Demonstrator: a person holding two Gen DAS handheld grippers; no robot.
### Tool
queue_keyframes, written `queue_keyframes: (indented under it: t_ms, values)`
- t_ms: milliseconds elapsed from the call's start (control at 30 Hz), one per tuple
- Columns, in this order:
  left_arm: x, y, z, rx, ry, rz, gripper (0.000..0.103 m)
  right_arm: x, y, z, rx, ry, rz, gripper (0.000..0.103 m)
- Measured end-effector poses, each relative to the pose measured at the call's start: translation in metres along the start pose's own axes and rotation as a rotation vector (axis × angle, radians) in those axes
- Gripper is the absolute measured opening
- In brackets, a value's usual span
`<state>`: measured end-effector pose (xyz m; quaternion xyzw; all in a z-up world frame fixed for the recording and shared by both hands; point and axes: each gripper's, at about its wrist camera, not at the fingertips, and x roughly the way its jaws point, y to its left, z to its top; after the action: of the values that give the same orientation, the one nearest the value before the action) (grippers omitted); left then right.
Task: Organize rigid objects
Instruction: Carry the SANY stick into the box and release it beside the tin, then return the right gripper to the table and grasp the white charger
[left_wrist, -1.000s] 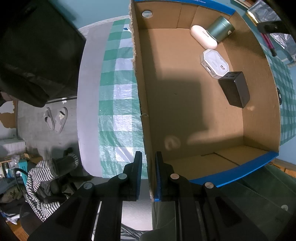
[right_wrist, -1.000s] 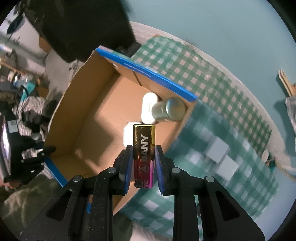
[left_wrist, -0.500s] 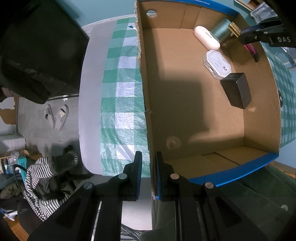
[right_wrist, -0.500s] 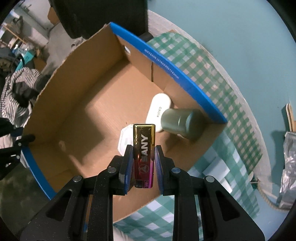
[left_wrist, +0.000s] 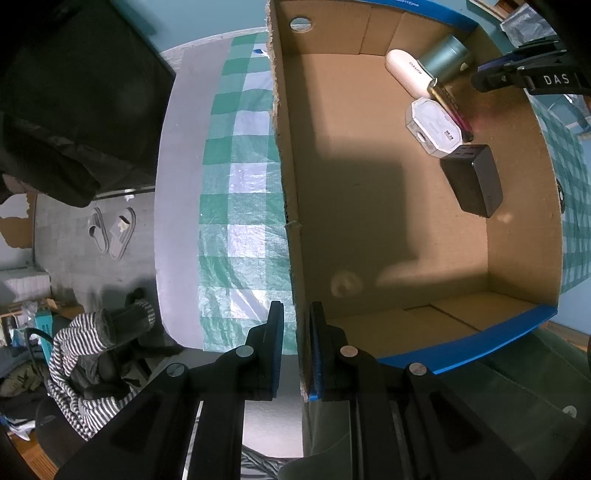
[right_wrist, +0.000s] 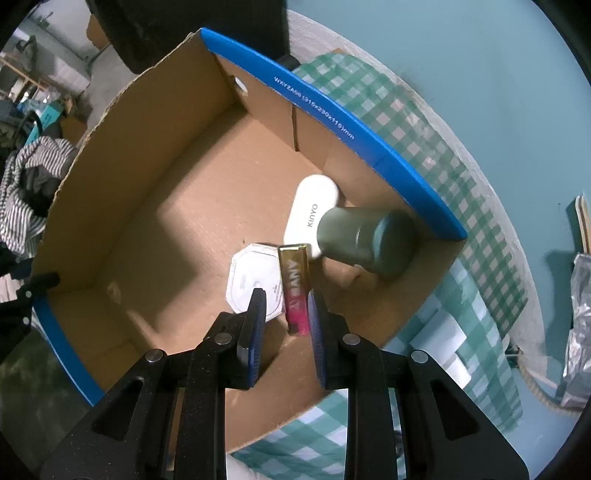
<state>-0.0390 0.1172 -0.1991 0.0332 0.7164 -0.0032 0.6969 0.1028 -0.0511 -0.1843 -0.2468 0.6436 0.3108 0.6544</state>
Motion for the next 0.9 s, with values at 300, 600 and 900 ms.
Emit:
queue_keyframes:
  t_ms: [300, 600, 900]
  values:
    - [0.001, 0.002, -0.001, 0.001, 0.0, 0.001, 0.014, -0.015, -0.011, -0.005, 0.038, -0.029, 0.033, 0.032]
    - [0.001, 0.001, -0.001, 0.003, -0.001, 0.003, 0.014, -0.04, -0.016, -0.014, 0.063, -0.071, 0.047, 0.036]
    - [0.0, 0.0, 0.001, 0.003, -0.001, 0.004, 0.014, -0.066, -0.03, -0.03, 0.113, -0.129, 0.038, 0.049]
